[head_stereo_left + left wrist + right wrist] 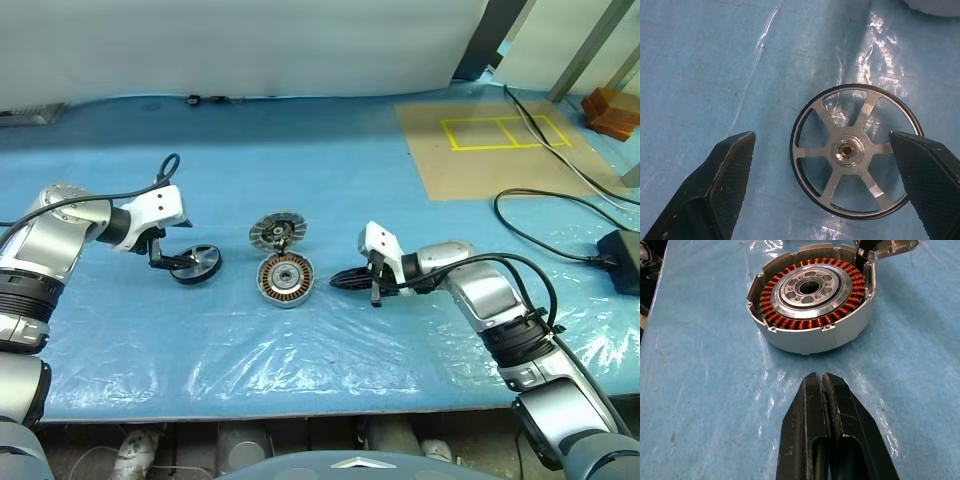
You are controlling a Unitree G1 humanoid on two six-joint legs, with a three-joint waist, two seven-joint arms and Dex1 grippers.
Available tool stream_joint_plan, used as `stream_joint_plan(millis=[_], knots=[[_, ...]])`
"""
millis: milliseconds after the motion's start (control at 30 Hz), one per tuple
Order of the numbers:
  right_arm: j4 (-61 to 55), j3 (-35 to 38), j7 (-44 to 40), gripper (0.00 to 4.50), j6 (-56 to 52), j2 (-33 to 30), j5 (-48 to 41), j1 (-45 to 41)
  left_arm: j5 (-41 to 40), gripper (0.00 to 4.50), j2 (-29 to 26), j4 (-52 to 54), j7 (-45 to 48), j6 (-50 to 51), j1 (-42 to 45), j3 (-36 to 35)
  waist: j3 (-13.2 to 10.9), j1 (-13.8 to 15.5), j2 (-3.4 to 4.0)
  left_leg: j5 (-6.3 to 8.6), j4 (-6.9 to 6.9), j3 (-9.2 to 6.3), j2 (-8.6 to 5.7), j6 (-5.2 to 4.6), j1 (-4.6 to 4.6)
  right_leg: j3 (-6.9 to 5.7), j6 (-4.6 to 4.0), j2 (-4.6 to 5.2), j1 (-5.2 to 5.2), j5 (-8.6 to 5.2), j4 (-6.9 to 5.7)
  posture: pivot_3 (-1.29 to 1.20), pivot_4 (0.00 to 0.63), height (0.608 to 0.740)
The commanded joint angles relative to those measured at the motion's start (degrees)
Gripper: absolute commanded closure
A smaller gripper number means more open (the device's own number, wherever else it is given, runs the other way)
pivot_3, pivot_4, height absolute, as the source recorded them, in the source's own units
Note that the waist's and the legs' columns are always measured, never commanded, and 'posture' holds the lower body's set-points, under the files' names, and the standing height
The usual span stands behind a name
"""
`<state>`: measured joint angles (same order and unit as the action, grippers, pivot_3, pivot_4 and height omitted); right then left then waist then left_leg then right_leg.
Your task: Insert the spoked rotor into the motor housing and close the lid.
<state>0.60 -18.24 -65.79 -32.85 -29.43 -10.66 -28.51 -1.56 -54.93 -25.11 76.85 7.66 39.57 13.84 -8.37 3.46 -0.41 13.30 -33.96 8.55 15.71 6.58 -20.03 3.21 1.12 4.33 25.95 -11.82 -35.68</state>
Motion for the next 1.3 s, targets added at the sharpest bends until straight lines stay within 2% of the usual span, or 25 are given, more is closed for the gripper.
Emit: stream_joint_plan(millis=[33, 200, 300, 400, 900, 1300], knots=[[-2.55, 1.23, 1.1, 4.48, 0.06, -0.52, -0.93, 0.4, 2.75, 0.0, -0.29, -3.11, 1.02, -5.81, 2.34, 0.32, 0.0, 0.17, 0.0, 0.0, -0.01, 0.0, 0.0, 0.0, 0.0, 0.0, 0.0, 0.01, 0.0, 0.0, 0.0, 0.0, 0.15, 0.74], [-3.12, 0.77, 1.76, 4.48, 0.0, -0.81, -0.88, 0.97, 3.81, 0.0, 0.4, -5.23, 2.54, -8.82, 2.86, -0.09, 0.0, 0.66, 0.0, 0.0, -0.02, 0.0, -0.01, 0.0, 0.0, 0.0, 0.01, 0.01, 0.0, 0.01, 0.0, 0.0, 0.15, 0.74], [-2.76, 0.58, 2.19, 4.5, -0.01, -0.56, -0.86, 0.98, 3.59, 0.62, 1.16, -5.57, 3.1, -10.18, 2.88, -0.58, 0.0, 0.73, 0.0, 0.0, -0.03, 0.0, 0.0, 0.01, -0.01, -0.01, 0.02, 0.01, 0.0, 0.01, 0.0, 0.0, 0.15, 0.74], [-2.73, 0.35, 2.33, 4.5, -0.03, -0.53, -0.81, 1.04, 3.05, 1.57, 1.8, -5.73, 3.93, -11.38, 2.89, -1.02, 0.0, 0.77, 0.0, 0.0, -0.03, 0.0, 0.0, 0.01, -0.01, -0.01, 0.02, 0.01, 0.0, 0.01, -0.01, 0.0, 0.15, 0.74], [-1.52, -0.37, 3.26, 4.5, 0.1, -0.88, 0.25, 2.06, 6.32, 1.57, 3.91, -14.51, 6.71, -20.47, 5.84, 0.74, 0.0, 0.85, 0.0, 0.0, -0.07, -0.01, 0.0, 0.01, -0.01, 0.0, 0.02, 0.01, -0.01, 0.01, -0.03, 0.0, 0.15, 0.74], [-2.0, -0.62, 4.45, 4.5, -0.11, -0.79, 0.38, 3.0, 5.96, 1.57, 3.71, -12.96, 11.27, -20.37, 4.83, 0.15, 0.0, 0.88, 0.0, 0.01, -0.07, -0.01, 0.0, 0.02, -0.02, 0.0, 0.03, 0.01, 0.0, 0.01, -0.03, 0.0, 0.15, 0.74]])
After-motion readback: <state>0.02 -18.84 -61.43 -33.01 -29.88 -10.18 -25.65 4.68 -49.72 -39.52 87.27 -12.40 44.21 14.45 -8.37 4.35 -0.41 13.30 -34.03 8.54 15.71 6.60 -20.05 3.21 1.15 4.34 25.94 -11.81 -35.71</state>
